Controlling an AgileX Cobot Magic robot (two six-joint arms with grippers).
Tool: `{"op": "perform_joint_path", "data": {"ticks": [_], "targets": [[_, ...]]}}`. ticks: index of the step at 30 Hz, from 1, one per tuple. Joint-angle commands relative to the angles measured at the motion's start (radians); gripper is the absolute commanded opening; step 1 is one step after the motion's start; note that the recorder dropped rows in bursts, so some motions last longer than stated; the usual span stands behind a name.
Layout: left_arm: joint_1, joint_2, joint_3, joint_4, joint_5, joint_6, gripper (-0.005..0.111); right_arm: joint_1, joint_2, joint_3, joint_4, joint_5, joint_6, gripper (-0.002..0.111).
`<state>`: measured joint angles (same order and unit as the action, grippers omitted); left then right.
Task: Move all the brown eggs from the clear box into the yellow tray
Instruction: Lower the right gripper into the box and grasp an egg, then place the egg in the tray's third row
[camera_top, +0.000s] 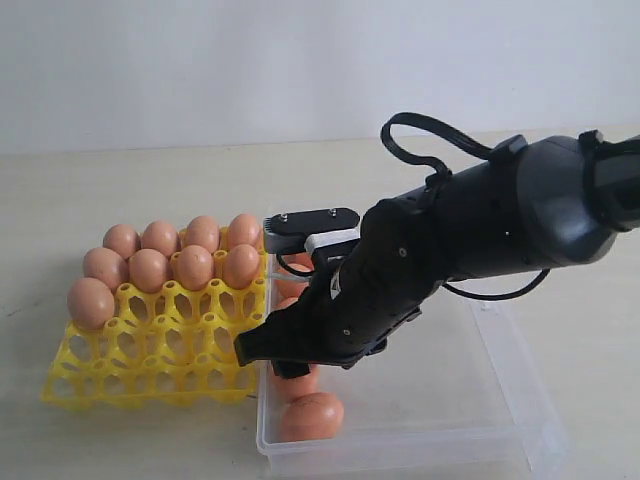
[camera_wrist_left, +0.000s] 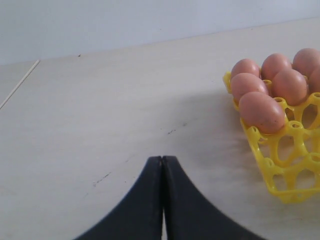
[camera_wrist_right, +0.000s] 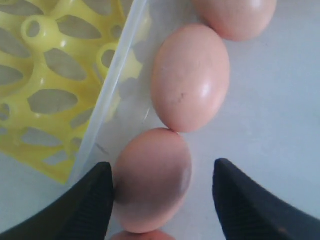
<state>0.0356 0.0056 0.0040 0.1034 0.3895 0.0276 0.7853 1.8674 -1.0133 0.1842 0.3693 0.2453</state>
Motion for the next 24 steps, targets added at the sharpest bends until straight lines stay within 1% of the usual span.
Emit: {"op": "perform_joint_path", "data": {"ticks": [1, 5, 6, 7, 8, 9, 12, 14, 15, 16, 19, 20, 21, 24], "targets": [[-0.006, -0.006, -0.004, -0.002, -0.009, -0.005, 0.000, 0.006, 0.031, -0.001, 0.000, -0.031, -0.010, 0.057], [-0.006, -0.006, -0.004, -0.002, -0.009, -0.005, 0.000, 0.006, 0.054, -0.001, 0.000, -0.065, -0.010, 0.056], [-0.006, -0.006, -0.004, -0.002, -0.009, -0.005, 0.000, 0.006, 0.054, -0.001, 0.000, -0.082, -0.010, 0.050], [-0.006, -0.006, -0.004, -0.002, -0.009, -0.005, 0.000, 0.006, 0.054, -0.001, 0.000, -0.084, -0.010, 0.037], [-0.006, -0.006, -0.004, -0.002, -0.009, -0.005, 0.000, 0.006, 0.052, -0.001, 0.000, -0.080, -0.010, 0.016], [-0.006, -0.006, -0.004, -0.002, -0.009, -0.005, 0.000, 0.006, 0.048, -0.001, -0.004, -0.070, -0.015, 0.001], [-0.006, -0.006, -0.004, -0.002, -0.009, -0.005, 0.000, 0.006, 0.012, -0.001, -0.004, -0.014, -0.028, 0.000], [-0.006, -0.006, -0.004, -0.002, -0.009, -0.005, 0.000, 0.006, -0.034, -0.001, -0.004, 0.033, -0.069, 0.000], [-0.006, -0.006, -0.004, -0.002, -0.009, -0.005, 0.000, 0.006, -0.064, 0.003, -0.009, 0.027, -0.097, 0.000], [-0.006, -0.006, -0.004, -0.002, -0.009, -0.005, 0.000, 0.006, -0.118, 0.009, -0.007, -0.046, -0.183, 0.000], [-0.006, -0.006, -0.004, -0.002, -0.009, -0.005, 0.000, 0.017, -0.158, 0.009, 0.000, -0.239, -0.245, 0.000], [-0.006, -0.006, -0.004, -0.002, -0.009, -0.005, 0.000, 0.028, -0.156, 0.009, -0.003, -0.319, -0.269, 0.000], [-0.006, -0.006, -0.004, -0.002, -0.009, -0.005, 0.000, 0.055, -0.126, 0.005, -0.016, -0.450, -0.307, 0.000], [-0.006, -0.006, -0.004, -0.002, -0.009, -0.005, 0.000, 0.101, -0.051, -0.035, -0.080, -0.575, -0.310, 0.000]]}}
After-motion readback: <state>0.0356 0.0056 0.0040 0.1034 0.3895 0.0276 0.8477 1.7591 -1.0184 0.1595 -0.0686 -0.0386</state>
